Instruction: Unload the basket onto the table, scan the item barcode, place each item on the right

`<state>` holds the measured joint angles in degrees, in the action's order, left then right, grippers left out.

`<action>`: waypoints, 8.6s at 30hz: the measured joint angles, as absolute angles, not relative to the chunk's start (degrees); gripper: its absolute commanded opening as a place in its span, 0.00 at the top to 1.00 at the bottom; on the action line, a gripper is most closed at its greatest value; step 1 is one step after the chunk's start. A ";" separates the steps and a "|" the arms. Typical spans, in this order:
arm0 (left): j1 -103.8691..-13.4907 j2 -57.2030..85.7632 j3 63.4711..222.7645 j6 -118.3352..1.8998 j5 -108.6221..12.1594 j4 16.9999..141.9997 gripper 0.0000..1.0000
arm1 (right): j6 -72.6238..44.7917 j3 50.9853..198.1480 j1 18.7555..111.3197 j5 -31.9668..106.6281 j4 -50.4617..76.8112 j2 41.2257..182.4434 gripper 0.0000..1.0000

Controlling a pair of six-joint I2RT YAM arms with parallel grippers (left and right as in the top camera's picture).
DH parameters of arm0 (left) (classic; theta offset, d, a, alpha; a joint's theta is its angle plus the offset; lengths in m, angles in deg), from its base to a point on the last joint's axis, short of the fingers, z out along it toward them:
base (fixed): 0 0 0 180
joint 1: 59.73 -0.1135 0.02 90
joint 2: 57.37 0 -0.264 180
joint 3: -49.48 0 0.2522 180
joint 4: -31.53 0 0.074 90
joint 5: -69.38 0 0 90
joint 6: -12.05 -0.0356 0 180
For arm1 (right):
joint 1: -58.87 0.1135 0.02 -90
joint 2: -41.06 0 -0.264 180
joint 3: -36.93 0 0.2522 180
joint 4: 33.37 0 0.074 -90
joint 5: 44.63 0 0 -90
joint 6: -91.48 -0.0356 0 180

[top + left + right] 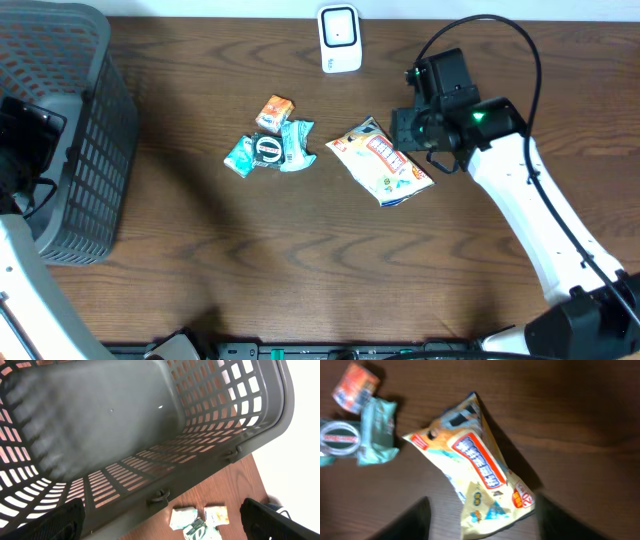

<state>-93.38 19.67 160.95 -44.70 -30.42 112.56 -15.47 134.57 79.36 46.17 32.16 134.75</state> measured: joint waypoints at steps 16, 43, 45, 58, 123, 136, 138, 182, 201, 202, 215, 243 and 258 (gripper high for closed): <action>-93.38 19.67 160.95 -44.70 -30.61 112.58 0.02 | -15.45 134.52 79.36 45.17 24.42 151.32 0.68; -93.38 19.67 160.95 -44.70 -30.64 112.56 0.02 | -14.55 146.37 83.21 41.12 42.54 147.36 0.94; -93.38 19.67 160.95 -44.70 -30.66 112.56 0.02 | -15.05 144.53 84.81 41.89 42.56 147.58 0.95; -93.38 19.67 160.95 -44.70 -30.66 112.56 0.02 | -22.64 124.82 84.59 52.14 36.57 151.25 0.92; -93.38 19.67 160.95 -44.70 -30.79 112.56 0.02 | -20.30 130.83 82.23 19.11 29.84 151.30 0.27; -93.38 19.67 160.95 -44.70 -30.81 112.58 0.02 | -19.90 142.83 78.82 36.27 41.03 151.25 0.70; -93.38 19.67 160.95 -44.70 -30.81 112.58 0.02 | -19.95 139.59 78.88 37.69 39.11 151.25 0.69; -93.38 19.67 160.95 -44.70 -30.81 112.58 0.02 | -23.12 122.50 82.38 45.89 28.42 151.32 0.11; -93.38 19.67 160.95 -44.70 -30.81 112.60 0.02 | -20.30 140.77 83.01 46.22 40.35 152.04 0.99; -93.38 19.67 160.95 -44.70 -30.81 112.58 0.02 | -20.19 139.83 83.01 46.22 39.33 152.06 0.99; -93.38 19.67 160.95 -44.70 -30.81 112.56 0.02 | -20.34 129.58 82.99 46.30 32.38 156.24 0.08; -93.38 19.67 160.95 -44.70 -30.81 112.58 0.02 | -17.00 143.99 82.97 48.05 33.40 165.05 0.17; -93.38 19.67 160.95 -44.70 -30.81 112.58 0.02 | -14.86 167.70 78.47 43.31 60.48 168.32 0.53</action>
<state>-93.38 19.67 160.95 -44.70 -30.81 112.58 -14.86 167.70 78.47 43.31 60.48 168.32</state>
